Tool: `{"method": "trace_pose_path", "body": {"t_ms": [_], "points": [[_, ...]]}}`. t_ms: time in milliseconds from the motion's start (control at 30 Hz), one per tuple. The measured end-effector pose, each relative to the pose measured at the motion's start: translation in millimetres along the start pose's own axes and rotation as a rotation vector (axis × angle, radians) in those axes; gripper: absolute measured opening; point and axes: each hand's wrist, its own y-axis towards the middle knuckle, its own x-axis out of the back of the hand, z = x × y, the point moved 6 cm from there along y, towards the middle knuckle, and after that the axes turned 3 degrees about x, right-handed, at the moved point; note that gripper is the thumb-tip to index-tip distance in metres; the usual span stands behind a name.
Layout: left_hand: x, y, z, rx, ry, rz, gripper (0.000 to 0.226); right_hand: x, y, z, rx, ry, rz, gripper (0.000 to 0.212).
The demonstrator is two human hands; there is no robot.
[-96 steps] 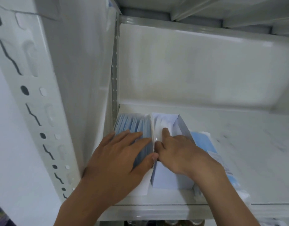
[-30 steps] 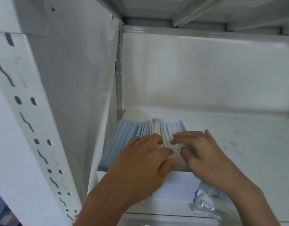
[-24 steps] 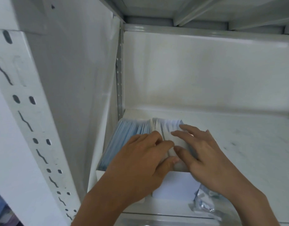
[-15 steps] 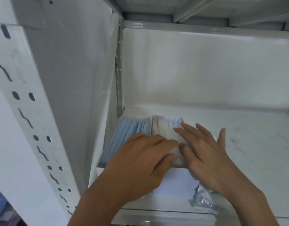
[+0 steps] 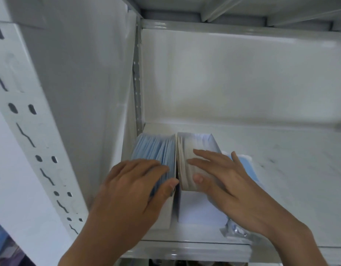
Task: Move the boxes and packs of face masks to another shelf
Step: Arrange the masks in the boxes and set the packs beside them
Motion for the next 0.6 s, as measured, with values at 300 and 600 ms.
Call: {"method": "trace_pose_path", "body": {"t_ms": [300, 600], "points": [[-7, -4, -2, -0.018, 0.039, -0.029, 0.062, -10, -3, -6, 0.045, -0.080, 0.015, 0.078], [-15, 5, -1, -0.130, -0.032, -0.056, 0.056, -14, -5, -8, 0.093, -0.065, -0.023, 0.075]]}}
